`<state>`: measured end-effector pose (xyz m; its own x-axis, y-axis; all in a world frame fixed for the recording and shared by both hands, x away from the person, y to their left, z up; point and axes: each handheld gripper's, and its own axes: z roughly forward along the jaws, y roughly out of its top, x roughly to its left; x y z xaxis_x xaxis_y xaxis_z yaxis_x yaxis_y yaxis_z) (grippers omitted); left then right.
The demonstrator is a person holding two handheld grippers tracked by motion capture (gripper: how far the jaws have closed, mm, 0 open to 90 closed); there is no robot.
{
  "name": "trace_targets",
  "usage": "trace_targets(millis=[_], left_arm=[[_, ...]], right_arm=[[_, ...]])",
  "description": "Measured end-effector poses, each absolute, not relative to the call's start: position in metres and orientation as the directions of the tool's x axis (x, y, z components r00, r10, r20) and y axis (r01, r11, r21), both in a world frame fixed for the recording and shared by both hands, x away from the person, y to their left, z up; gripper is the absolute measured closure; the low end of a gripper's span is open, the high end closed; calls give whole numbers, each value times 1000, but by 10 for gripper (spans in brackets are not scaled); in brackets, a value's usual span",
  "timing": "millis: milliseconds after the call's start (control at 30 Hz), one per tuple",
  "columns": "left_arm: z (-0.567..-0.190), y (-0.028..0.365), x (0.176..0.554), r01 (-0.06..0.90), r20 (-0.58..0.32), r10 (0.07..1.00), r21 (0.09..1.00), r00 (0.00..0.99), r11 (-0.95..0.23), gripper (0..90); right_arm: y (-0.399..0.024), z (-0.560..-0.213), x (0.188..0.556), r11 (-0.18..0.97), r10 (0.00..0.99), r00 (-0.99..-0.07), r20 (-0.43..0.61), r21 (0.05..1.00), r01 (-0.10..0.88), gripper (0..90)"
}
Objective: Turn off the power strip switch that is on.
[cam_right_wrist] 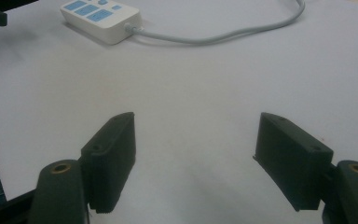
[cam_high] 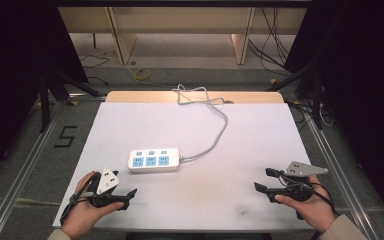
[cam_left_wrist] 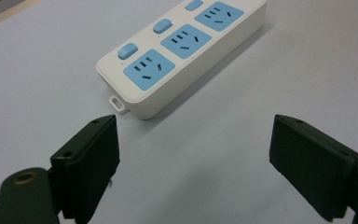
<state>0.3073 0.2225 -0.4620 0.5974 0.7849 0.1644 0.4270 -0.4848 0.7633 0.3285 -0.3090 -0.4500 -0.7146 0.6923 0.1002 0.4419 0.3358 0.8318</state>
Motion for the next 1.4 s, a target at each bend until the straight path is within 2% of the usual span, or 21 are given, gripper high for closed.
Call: trace_targets(millis=[133, 200, 267, 367, 500, 533, 767, 1400], left_arm=[[-461, 223, 308, 435, 161, 795, 764, 585, -476, 194], [-458, 224, 309, 445, 172, 812, 764, 558, -468, 264], [-455, 225, 309, 449, 178, 822, 765, 541, -462, 395], [-449, 225, 309, 449, 200, 827, 760, 526, -470, 668], [-449, 225, 310, 493, 173, 829, 733, 531, -469, 874], [-449, 226, 311, 503, 166, 831, 727, 530, -467, 893], [-445, 224, 314, 522, 129, 842, 733, 523, -437, 896], [-435, 214, 324, 534, 123, 845, 725, 521, -435, 897]], right_arm=[[-309, -450, 328, 336, 694, -713, 100, 831, 444, 293], [-309, -450, 328, 336, 694, -713, 101, 830, 445, 293], [-309, -450, 328, 337, 695, -713, 100, 830, 445, 293], [-309, -450, 328, 338, 695, -712, 100, 829, 446, 293], [-309, -450, 328, 338, 694, -713, 100, 829, 446, 293], [-309, -450, 328, 335, 693, -713, 104, 830, 446, 294], [-309, -450, 328, 335, 693, -713, 105, 829, 448, 293], [-308, -451, 328, 332, 691, -715, 109, 831, 447, 293]])
